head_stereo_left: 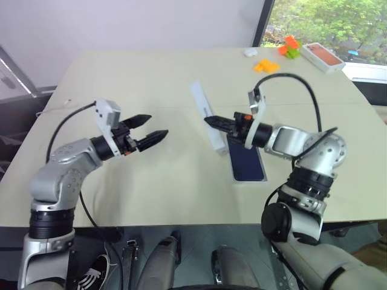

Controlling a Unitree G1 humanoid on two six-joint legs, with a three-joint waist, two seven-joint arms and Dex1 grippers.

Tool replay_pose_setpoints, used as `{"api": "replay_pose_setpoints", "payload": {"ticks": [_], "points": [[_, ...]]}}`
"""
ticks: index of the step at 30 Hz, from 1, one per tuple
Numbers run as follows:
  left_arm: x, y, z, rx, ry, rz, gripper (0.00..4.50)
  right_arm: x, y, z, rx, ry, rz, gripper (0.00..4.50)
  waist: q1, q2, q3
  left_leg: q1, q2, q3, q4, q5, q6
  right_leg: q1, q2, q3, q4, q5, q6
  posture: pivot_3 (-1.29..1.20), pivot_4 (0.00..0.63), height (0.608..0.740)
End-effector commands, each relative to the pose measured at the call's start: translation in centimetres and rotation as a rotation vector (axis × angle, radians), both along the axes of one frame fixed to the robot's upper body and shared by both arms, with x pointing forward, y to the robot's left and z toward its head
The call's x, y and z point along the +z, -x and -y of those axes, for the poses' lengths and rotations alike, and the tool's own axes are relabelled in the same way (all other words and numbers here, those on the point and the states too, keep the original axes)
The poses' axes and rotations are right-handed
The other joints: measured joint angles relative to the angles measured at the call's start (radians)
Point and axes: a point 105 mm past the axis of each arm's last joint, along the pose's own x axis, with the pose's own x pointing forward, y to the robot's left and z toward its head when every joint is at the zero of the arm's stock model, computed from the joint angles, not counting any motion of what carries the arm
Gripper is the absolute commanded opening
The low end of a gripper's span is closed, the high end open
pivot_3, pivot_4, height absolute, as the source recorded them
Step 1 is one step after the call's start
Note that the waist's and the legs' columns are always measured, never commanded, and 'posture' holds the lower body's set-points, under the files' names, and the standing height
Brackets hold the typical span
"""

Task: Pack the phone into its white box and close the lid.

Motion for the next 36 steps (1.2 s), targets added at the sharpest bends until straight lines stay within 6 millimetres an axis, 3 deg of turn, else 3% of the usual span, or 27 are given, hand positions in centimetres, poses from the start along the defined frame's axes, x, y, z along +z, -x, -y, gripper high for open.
{"api": "replay_pose_setpoints", "payload": {"ticks": [1, 5, 14, 17, 24, 34, 36], "points": [[0.1, 0.5, 1.2, -0.016, -0.003, 0.038, 4.5, 0.2, 1.3, -1.0, 0.039, -0.043, 0.01, 0.05, -0.004, 0.0, 0.0, 0.0, 0.0, 0.0, -0.001, 0.0, 0.0, 0.0, 0.0, 0.0, 0.0, 0.0, 0.0, 0.0, 0.15, 0.74], [-1.2, 0.6, 2.4, -0.024, -0.006, 0.019, 4.5, -1.5, 2.2, -1.2, 0.019, -0.058, -0.055, 0.05, -0.006, 0.0, 0.0, 0.0, 0.001, 0.002, -0.002, 0.001, -0.001, 0.001, 0.001, 0.002, 0.002, 0.0, 0.0, 0.0, 0.15, 0.74], [-3.2, 0.6, 4.8, -0.069, 0.011, -0.032, 4.5, -2.2, 2.5, -0.4, -0.042, -0.102, -0.132, 0.05, -0.003, 0.0, 0.0, 0.001, 0.001, 0.002, -0.001, 0.003, 0.0, 0.0, 0.001, 0.001, 0.004, 0.0, -0.001, 0.0, 0.15, 0.74], [-3.8, 0.2, 6.0, -0.073, 0.028, -0.043, 3.58, -2.6, 2.8, -0.2, -0.056, -0.112, -0.166, 0.0, -0.001, 0.001, 0.0, 0.0, 0.001, 0.002, -0.001, 0.003, 0.001, 0.0, 0.001, 0.001, 0.004, 0.0, 0.0, 0.0, 0.15, 0.74], [-4.8, -0.9, 8.2, -0.074, 0.074, -0.073, 0.03, -2.8, 3.3, 0.2, -0.087, -0.122, -0.247, 0.0, -0.004, 0.001, 0.0, 0.0, 0.002, 0.003, 0.0, 0.004, 0.001, 0.002, 0.001, 0.001, 0.004, 0.0, 0.0, 0.0, 0.15, 0.74], [-5.7, -1.2, 10.4, -0.111, 0.071, -0.091, 0.03, -2.9, 3.6, 0.6, -0.082, -0.111, -0.248, 0.0, -0.001, 0.0, 0.0, 0.0, 0.002, 0.002, 0.004, 0.003, 0.003, 0.005, 0.002, 0.0, 0.004, 0.0, 0.0, 0.0, 0.15, 0.74], [-5.9, -1.2, 10.5, -0.113, 0.074, -0.109, 0.0, -2.9, 3.5, 0.6, -0.089, -0.123, -0.249, 0.61, -0.001, 0.0, 0.0, 0.0, 0.002, 0.002, 0.004, 0.003, 0.003, 0.005, 0.002, 0.0, 0.004, 0.0, 0.0, 0.0, 0.15, 0.74]]}}
